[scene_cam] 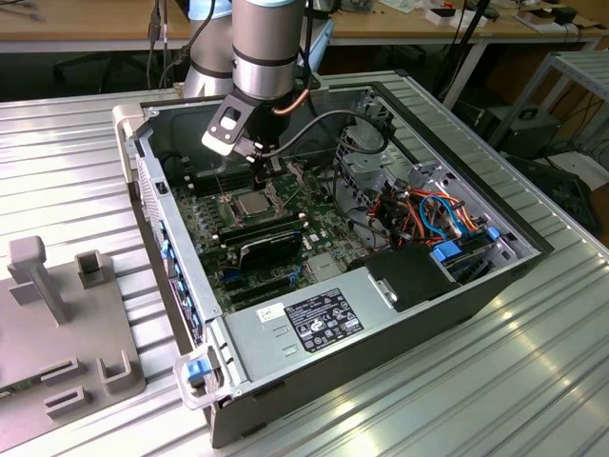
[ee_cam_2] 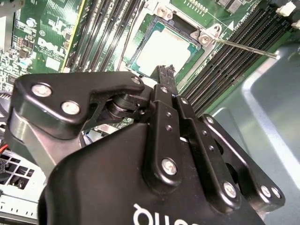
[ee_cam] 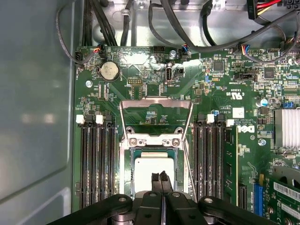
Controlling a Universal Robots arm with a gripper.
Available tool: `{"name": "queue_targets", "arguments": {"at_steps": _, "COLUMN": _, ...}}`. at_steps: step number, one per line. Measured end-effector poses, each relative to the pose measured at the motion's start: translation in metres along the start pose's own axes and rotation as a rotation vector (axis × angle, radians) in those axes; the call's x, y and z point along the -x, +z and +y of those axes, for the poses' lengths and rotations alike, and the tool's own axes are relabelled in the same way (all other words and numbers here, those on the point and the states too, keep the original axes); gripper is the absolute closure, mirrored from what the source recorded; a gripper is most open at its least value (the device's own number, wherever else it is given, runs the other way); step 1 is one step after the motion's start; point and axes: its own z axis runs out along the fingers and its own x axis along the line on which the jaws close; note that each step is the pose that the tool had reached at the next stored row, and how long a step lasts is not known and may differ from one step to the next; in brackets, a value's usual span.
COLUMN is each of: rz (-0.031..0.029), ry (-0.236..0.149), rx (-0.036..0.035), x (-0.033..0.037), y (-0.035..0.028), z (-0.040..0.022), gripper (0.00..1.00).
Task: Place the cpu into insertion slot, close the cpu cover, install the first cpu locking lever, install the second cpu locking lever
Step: 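Close the cpu cover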
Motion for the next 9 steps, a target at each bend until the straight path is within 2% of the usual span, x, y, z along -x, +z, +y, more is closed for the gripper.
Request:
{"name": "queue_targets", "arguments": {"at_steps": 1, "rz": 0.0001, "ry": 0.000, "rx": 0.0000, "x": 0.0000, "y": 0.0002, "z": 0.0017, "gripper": 0.89}}
{"name": "queue_targets", "arguments": {"at_steps": 5, "rz": 0.0000, "ry": 0.000, "rx": -0.0001, "x": -0.0001, "y": 0.0014, "z": 0.0148, "gripper": 0.89}}
{"name": "queue_targets", "arguments": {"at_steps": 7, "rz": 0.0000, "ry": 0.000, "rx": -0.0001, "x": 0.0000, "y": 0.0017, "z": 0.0185, "gripper": 0.89}}
{"name": "queue_targets", "arguments": {"at_steps": 9, "rz": -0.0003, "ry": 0.000, "rx": -0.0003, "x": -0.0001, "y": 0.0011, "z": 0.0188, "gripper": 0.89}}
